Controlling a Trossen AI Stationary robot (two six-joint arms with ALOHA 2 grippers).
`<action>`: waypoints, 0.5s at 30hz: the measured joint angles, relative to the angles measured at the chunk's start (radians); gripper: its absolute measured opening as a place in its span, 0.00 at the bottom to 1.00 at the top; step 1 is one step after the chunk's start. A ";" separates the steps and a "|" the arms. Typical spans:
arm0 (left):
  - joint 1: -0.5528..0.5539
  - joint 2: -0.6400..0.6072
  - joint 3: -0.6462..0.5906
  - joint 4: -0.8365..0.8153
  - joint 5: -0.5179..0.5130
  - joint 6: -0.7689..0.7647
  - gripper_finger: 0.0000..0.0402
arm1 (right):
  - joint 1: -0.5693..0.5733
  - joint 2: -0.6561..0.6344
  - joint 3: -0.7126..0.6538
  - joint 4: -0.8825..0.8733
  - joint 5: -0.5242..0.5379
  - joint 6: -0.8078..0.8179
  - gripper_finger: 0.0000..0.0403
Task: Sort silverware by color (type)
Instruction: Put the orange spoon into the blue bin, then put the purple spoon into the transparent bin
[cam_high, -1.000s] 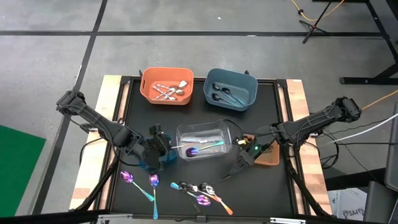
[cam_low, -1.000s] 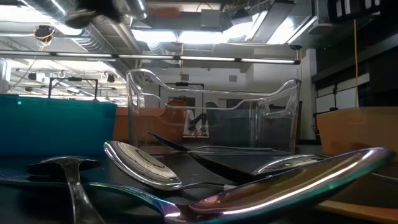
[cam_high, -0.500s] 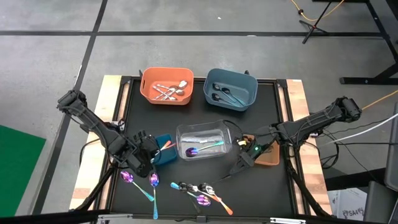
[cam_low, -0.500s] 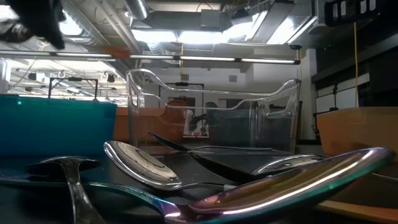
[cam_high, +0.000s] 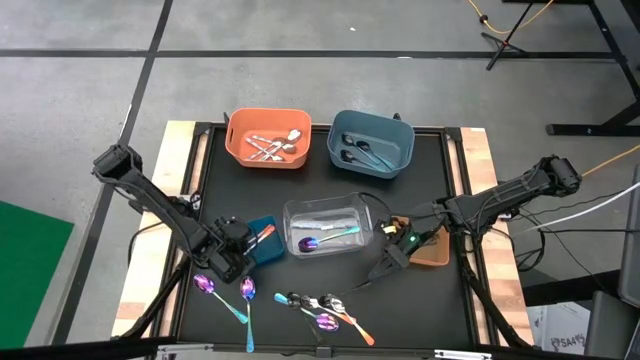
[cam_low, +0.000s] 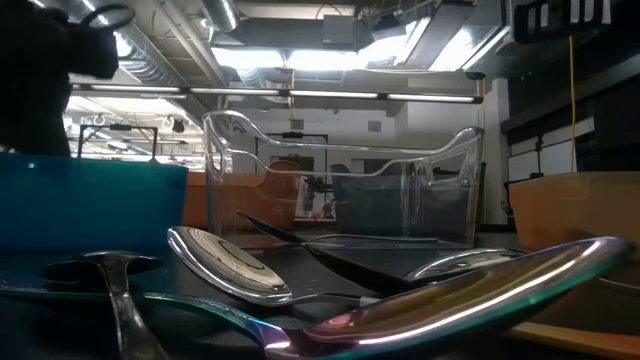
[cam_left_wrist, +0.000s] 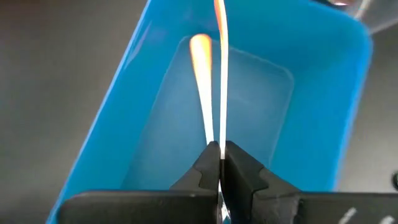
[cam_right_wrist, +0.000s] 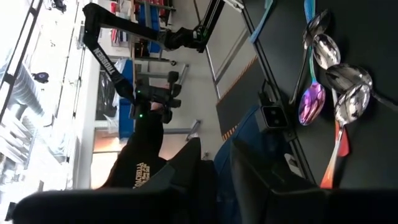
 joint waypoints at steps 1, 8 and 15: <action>0.000 0.000 -0.012 0.010 0.000 -0.015 0.01 | 0.000 0.000 0.000 0.000 0.000 -0.006 0.19; 0.000 0.000 -0.047 0.041 0.000 -0.036 0.05 | 0.000 0.000 0.000 0.000 0.000 -0.058 0.19; 0.000 0.000 -0.047 0.055 -0.001 -0.035 0.06 | 0.001 0.009 0.000 -0.028 0.020 -0.066 0.19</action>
